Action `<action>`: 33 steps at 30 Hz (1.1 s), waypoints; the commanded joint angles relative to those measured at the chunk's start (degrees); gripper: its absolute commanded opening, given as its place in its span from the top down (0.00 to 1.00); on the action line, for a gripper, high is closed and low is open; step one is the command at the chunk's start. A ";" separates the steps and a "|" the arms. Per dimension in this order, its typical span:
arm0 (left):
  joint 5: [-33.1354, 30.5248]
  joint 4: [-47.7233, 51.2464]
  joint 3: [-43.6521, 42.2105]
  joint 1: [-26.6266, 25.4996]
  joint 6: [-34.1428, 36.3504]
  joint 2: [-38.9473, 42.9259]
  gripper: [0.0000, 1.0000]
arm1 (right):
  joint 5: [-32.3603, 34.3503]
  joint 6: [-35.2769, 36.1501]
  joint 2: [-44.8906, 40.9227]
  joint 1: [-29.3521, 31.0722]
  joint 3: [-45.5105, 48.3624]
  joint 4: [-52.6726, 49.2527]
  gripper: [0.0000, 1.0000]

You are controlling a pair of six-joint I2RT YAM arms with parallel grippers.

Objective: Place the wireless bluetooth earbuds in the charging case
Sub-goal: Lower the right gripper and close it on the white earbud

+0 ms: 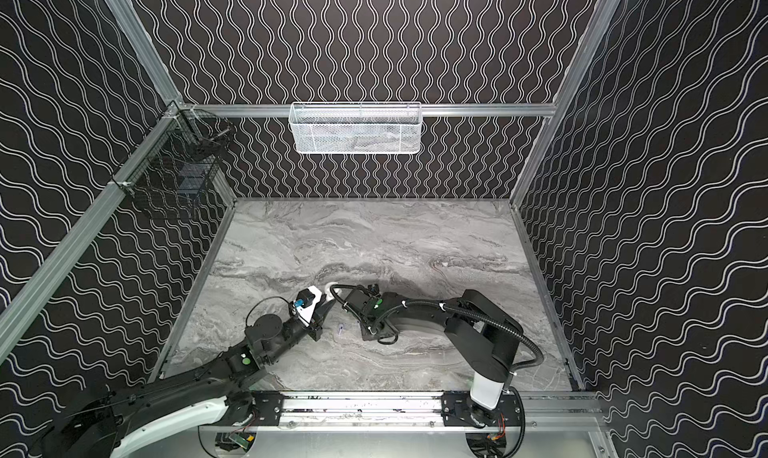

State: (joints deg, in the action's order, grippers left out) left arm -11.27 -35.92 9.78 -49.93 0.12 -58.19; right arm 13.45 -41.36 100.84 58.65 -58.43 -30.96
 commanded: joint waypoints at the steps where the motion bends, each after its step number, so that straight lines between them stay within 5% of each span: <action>1: -0.19 -1.43 0.32 0.01 -0.09 -0.19 1.00 | 0.74 -0.07 0.06 -0.02 -0.09 -1.50 0.74; 33: 0.00 -1.70 0.41 0.05 -0.12 -0.80 1.00 | 1.22 0.76 -0.37 0.05 -0.78 -1.34 0.86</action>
State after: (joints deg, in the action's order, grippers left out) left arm -11.25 -35.94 9.78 -49.93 0.12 -58.94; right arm 13.67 -40.88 100.88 58.74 -58.63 -31.18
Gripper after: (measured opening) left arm 0.193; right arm 0.175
